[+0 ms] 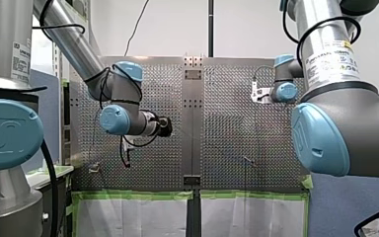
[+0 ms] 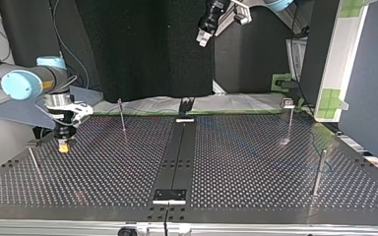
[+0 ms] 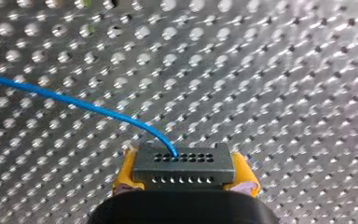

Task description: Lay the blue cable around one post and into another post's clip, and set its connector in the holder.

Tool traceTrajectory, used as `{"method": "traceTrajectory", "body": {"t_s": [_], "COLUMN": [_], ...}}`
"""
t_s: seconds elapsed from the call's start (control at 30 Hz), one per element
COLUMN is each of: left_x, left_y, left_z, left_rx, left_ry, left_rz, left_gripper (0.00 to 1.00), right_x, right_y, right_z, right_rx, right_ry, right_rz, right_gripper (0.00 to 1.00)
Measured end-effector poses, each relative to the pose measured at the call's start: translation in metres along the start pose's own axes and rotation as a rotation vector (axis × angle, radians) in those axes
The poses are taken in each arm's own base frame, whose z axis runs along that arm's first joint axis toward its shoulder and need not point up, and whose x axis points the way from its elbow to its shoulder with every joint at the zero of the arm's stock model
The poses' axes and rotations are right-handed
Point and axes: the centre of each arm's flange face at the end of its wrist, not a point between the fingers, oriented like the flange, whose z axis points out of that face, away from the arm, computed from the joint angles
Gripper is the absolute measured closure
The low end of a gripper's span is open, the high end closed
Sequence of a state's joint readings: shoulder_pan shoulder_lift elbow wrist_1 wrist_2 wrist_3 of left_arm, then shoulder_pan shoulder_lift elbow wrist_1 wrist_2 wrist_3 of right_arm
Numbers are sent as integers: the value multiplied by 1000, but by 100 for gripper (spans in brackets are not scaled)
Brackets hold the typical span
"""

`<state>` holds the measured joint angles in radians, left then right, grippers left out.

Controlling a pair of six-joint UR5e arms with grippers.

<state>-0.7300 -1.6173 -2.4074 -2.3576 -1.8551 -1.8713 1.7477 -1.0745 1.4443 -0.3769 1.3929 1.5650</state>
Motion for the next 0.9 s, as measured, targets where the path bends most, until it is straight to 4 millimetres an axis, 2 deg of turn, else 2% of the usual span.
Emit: {"method": "traceTrajectory", "body": {"t_s": [0.23, 0.47, 0.9], "left_x": [0, -1, -1], "left_y": [0, 1, 1], "left_z": [0, 1, 0], "left_rx": [0, -2, -3], "left_ry": [-1, 2, 3], "left_rz": [0, 0, 1], "left_gripper": [2, 2, 2], "right_x": [-1, 10, -8], "right_y": [3, 12, 33], "right_z": [-4, -16, -32], "right_rx": [-23, -38, -65], "right_ry": [-12, 10, -20], "right_rz": [-4, -5, -4], "right_gripper": [100, 100, 100]}}
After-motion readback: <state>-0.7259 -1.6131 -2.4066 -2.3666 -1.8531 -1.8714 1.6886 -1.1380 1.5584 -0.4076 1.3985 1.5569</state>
